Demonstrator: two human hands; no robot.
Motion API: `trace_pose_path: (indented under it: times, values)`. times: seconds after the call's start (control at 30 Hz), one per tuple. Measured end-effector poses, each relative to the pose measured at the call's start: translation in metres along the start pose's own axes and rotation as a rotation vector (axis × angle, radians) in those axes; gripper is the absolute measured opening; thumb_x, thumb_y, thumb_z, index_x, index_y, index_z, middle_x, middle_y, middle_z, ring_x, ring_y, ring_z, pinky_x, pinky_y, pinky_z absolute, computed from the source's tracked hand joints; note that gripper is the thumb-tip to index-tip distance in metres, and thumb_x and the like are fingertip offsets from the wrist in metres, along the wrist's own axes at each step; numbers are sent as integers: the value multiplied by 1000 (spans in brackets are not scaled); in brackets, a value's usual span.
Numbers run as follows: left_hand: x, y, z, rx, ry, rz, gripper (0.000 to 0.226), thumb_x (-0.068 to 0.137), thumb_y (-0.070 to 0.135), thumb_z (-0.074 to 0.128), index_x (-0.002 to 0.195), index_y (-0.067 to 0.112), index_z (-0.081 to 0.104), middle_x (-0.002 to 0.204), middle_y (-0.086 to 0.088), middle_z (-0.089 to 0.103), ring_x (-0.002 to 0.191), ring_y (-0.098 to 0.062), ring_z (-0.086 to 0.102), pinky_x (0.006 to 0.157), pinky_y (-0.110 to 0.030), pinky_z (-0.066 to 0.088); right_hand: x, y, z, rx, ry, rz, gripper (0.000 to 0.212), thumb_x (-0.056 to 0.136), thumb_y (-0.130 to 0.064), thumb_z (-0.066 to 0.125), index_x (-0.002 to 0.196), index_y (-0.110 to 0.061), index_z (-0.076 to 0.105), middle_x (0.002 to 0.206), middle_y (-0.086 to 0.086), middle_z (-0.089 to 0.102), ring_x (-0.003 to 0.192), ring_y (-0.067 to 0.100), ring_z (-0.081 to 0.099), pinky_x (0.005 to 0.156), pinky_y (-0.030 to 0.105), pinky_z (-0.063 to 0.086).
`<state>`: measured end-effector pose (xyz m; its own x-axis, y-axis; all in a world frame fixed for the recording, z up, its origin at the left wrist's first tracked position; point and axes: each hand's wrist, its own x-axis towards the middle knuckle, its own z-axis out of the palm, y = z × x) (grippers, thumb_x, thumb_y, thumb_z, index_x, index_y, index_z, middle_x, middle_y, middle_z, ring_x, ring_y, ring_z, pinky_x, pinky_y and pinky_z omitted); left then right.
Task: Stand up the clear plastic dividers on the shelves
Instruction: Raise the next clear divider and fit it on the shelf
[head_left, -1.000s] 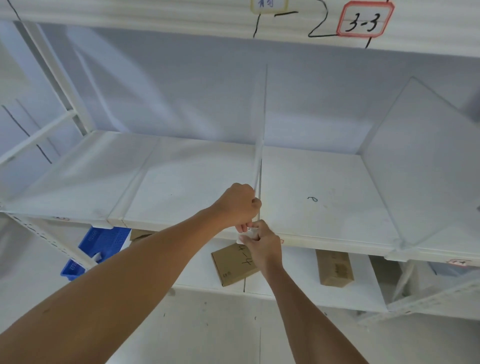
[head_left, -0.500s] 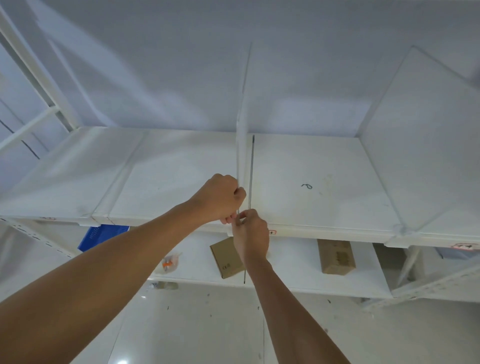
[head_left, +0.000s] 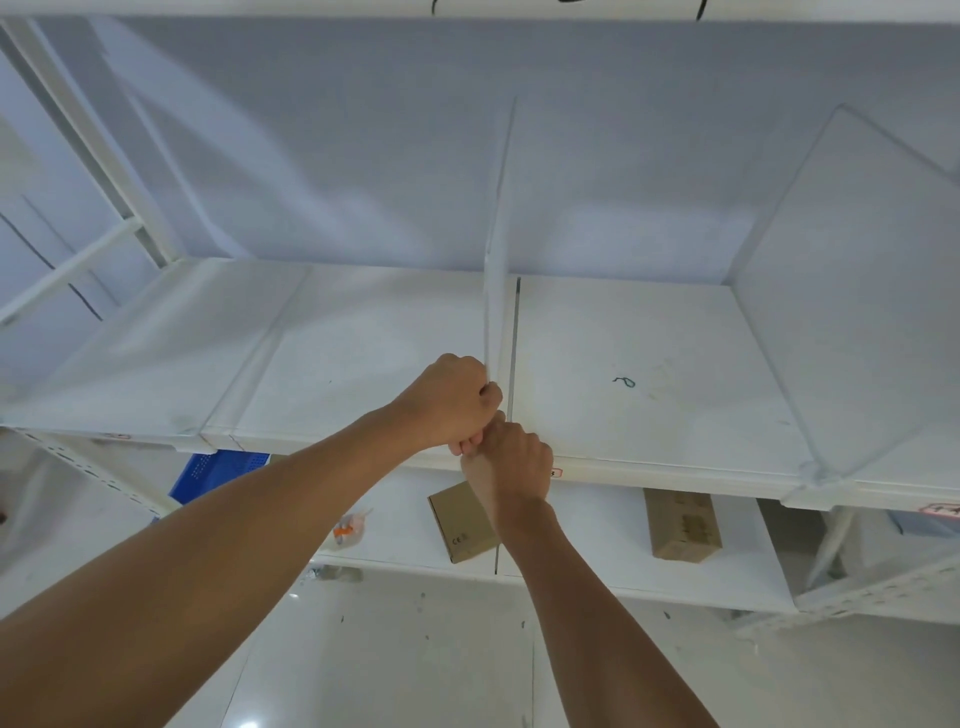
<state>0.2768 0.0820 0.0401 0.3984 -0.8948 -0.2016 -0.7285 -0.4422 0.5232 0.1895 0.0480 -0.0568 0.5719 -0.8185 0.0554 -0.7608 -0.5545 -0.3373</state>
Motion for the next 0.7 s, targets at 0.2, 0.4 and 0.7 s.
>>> trace_pose_path:
  times: [0.2,0.4,0.7]
  values:
    - [2,-1,2,5,-3,-4,49,103,15,37,76,-8,71,67,-14,78,54,-26,76,61,-15,58,8,7,-7,-39,-114,-28,27,97,-25,46,73,-14,53,58,-1,43,60,19,51,57,29,40]
    - [3,-3,2,-35,-11,-13,48,103,14,39,75,-9,70,66,-14,78,55,-28,76,63,-21,61,19,6,-12,11,-176,-26,25,94,-32,51,78,-14,60,63,-1,50,67,20,59,62,30,50]
    - [2,-9,-3,24,-42,19,44,104,31,44,83,-1,65,74,-15,78,62,-30,76,75,-38,64,9,11,-14,-63,-151,14,45,100,-46,40,72,-15,56,62,-2,52,59,16,54,57,27,40]
